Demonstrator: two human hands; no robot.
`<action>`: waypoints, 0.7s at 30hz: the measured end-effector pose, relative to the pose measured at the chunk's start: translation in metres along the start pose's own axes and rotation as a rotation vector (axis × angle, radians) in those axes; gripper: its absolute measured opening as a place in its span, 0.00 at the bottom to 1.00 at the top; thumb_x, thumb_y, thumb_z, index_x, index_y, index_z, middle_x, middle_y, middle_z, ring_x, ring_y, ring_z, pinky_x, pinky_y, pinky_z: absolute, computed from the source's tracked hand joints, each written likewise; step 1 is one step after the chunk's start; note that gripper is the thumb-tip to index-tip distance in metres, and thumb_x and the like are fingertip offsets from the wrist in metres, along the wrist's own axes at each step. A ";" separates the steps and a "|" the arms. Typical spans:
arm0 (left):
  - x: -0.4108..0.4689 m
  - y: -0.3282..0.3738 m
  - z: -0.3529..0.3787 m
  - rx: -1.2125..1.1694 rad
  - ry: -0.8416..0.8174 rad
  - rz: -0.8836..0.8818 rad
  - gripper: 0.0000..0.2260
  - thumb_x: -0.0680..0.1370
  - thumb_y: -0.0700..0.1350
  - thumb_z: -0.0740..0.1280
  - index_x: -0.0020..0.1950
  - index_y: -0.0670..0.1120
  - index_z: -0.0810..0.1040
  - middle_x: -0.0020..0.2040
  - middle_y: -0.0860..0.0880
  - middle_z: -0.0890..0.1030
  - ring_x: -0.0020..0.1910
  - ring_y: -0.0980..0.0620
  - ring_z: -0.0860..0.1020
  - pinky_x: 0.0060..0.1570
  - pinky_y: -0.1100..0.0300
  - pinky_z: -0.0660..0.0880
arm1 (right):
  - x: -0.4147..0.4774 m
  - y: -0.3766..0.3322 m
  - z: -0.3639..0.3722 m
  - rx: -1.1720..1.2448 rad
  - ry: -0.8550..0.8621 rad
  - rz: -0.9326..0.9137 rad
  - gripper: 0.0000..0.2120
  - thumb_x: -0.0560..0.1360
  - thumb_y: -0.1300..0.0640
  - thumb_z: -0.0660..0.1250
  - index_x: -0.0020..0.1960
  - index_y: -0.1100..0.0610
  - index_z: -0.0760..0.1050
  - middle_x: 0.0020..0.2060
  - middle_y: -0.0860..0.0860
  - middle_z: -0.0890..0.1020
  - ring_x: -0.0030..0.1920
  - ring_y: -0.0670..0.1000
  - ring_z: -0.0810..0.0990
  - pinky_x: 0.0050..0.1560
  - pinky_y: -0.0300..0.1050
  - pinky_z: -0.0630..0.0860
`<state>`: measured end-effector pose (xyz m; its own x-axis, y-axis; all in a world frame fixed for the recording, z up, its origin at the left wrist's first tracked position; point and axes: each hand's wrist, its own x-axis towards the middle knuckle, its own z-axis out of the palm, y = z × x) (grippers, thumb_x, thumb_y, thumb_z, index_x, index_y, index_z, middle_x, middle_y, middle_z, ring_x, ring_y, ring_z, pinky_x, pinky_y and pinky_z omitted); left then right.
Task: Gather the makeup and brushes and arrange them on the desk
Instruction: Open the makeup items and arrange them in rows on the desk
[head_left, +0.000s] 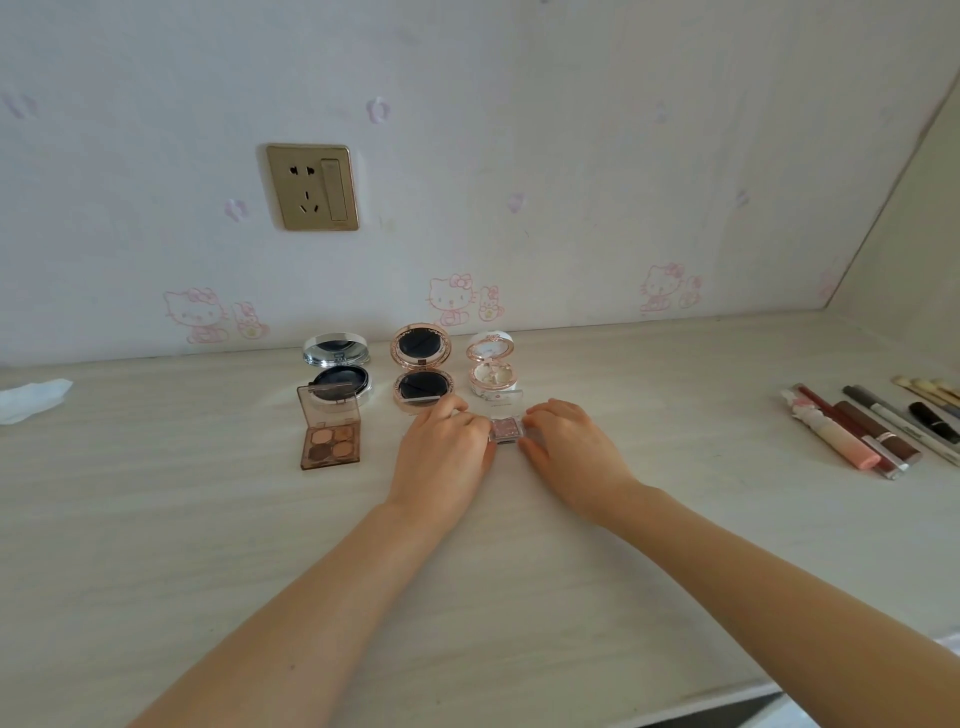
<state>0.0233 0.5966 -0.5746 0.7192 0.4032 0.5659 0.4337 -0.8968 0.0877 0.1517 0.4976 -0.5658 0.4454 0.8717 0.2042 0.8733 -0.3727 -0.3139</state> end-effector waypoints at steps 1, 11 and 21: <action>0.000 0.000 0.000 0.001 -0.001 -0.003 0.05 0.67 0.43 0.77 0.35 0.45 0.82 0.32 0.52 0.82 0.47 0.49 0.80 0.41 0.59 0.76 | 0.000 0.000 0.000 0.005 0.001 0.000 0.13 0.79 0.54 0.60 0.58 0.59 0.76 0.59 0.53 0.76 0.64 0.53 0.69 0.62 0.45 0.68; -0.004 0.001 -0.005 0.004 -0.005 -0.015 0.05 0.67 0.43 0.76 0.35 0.45 0.82 0.31 0.52 0.81 0.46 0.49 0.80 0.38 0.57 0.76 | -0.009 0.002 -0.007 -0.025 -0.007 -0.002 0.16 0.79 0.51 0.60 0.62 0.59 0.73 0.60 0.52 0.75 0.65 0.53 0.68 0.62 0.46 0.70; -0.020 0.018 -0.017 0.007 -0.053 0.018 0.09 0.68 0.45 0.75 0.46 0.46 0.83 0.40 0.52 0.83 0.50 0.49 0.79 0.40 0.55 0.77 | -0.044 0.005 -0.023 -0.102 -0.041 0.012 0.20 0.80 0.51 0.57 0.70 0.57 0.65 0.68 0.51 0.70 0.73 0.51 0.61 0.66 0.42 0.63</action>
<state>0.0074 0.5697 -0.5705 0.7544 0.3967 0.5230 0.4245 -0.9025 0.0721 0.1406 0.4499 -0.5552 0.4496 0.8784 0.1622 0.8843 -0.4121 -0.2195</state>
